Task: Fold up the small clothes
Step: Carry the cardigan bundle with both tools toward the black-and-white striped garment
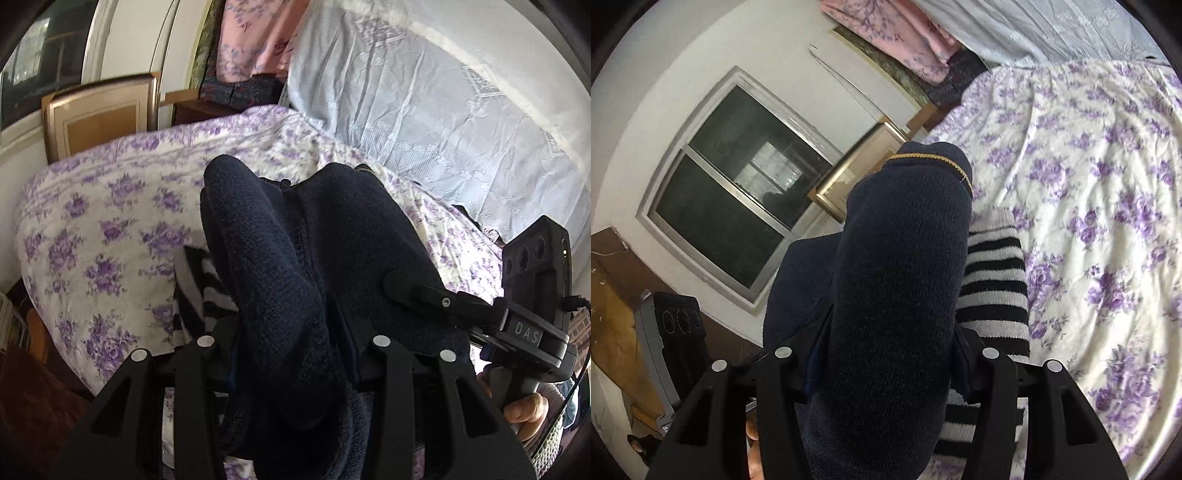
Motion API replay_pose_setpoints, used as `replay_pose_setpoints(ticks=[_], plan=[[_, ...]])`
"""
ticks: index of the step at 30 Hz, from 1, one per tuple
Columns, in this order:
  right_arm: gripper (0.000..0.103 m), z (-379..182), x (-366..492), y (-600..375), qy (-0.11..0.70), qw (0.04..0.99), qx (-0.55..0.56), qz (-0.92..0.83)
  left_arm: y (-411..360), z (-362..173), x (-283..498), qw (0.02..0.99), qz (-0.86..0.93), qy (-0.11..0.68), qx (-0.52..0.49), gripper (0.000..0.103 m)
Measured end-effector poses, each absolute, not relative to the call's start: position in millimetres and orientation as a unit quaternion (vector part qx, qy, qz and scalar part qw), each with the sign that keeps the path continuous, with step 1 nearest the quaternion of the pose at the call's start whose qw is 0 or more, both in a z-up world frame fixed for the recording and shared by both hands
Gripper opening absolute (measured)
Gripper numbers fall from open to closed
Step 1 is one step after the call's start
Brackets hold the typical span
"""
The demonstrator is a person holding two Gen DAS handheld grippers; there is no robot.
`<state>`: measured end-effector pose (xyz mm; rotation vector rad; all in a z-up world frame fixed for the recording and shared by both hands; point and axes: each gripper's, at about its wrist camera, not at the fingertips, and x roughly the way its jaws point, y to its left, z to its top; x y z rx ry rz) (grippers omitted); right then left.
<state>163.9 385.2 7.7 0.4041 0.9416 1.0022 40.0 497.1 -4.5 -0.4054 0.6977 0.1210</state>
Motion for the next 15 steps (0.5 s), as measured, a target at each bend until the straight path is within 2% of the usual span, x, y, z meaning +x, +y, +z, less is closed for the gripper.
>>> replay_pose_setpoints(ticks=[2, 3, 4, 6, 7, 12, 15], plan=[[0.055, -12, 168, 393, 0.444, 0.757, 0.171, 0.448, 507, -27, 44, 0.91, 0.057, 0.356, -0.206, 0.04], [0.056, -20, 169, 396, 0.449, 0.76, 0.164, 0.44, 511, -41, 48, 0.905, 0.06, 0.366, -0.211, 0.044], [0.057, -32, 174, 395, 0.455, 0.76, 0.162, 0.435, 515, -50, 49, 0.902, 0.064, 0.371, -0.212, 0.056], [0.063, -47, 179, 396, 0.445, 0.756, 0.168, 0.449, 522, -64, 47, 0.904, 0.057, 0.361, -0.222, 0.061], [0.066, -47, 179, 396, 0.435, 0.762, 0.158, 0.454, 526, -68, 44, 0.904, 0.049, 0.355, -0.232, 0.062], [0.067, -52, 186, 397, 0.429, 0.763, 0.15, 0.459, 515, -73, 45, 0.912, 0.078, 0.343, -0.211, 0.064], [0.068, -41, 184, 396, 0.431, 0.771, 0.127, 0.452, 520, -72, 44, 0.906, 0.071, 0.347, -0.233, 0.065]])
